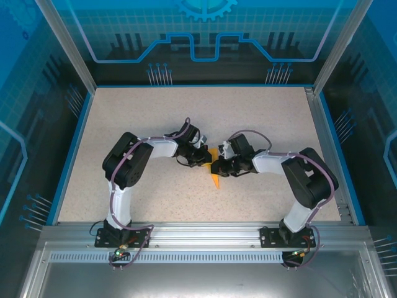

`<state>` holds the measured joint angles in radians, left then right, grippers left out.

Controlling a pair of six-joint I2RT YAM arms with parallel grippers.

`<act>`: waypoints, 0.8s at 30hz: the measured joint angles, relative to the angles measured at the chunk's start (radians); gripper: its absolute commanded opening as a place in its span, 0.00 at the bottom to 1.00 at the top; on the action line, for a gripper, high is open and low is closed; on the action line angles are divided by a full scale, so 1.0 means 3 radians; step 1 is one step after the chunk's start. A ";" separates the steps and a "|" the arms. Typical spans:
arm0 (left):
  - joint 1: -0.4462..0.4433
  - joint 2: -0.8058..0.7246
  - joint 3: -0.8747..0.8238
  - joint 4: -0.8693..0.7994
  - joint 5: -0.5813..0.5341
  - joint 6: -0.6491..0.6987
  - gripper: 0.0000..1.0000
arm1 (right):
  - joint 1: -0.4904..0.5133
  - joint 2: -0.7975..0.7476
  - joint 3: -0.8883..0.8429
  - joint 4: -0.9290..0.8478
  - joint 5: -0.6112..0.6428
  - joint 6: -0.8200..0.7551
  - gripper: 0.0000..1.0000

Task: Fold a paper plane with a square sheet of paper (pick it up from the middle)
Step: Fold the wing for the fifth time at the center of the table.

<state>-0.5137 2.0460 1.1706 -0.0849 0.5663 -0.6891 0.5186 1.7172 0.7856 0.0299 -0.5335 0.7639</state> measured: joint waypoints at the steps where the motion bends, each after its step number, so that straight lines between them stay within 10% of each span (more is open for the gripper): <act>1: 0.0000 0.0000 0.0000 0.0000 0.0000 0.0000 0.01 | 0.0009 0.0039 0.0024 0.0006 0.0027 0.0014 0.08; 24: 0.0000 0.0004 -0.0003 0.0011 0.0000 -0.0065 0.00 | 0.0134 0.0069 -0.0140 -0.0028 0.0164 -0.0089 0.11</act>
<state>-0.5137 2.0472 1.1698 -0.0814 0.5663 -0.7086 0.5587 1.7378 0.7437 0.0216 -0.4843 0.7372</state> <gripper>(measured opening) 0.046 0.104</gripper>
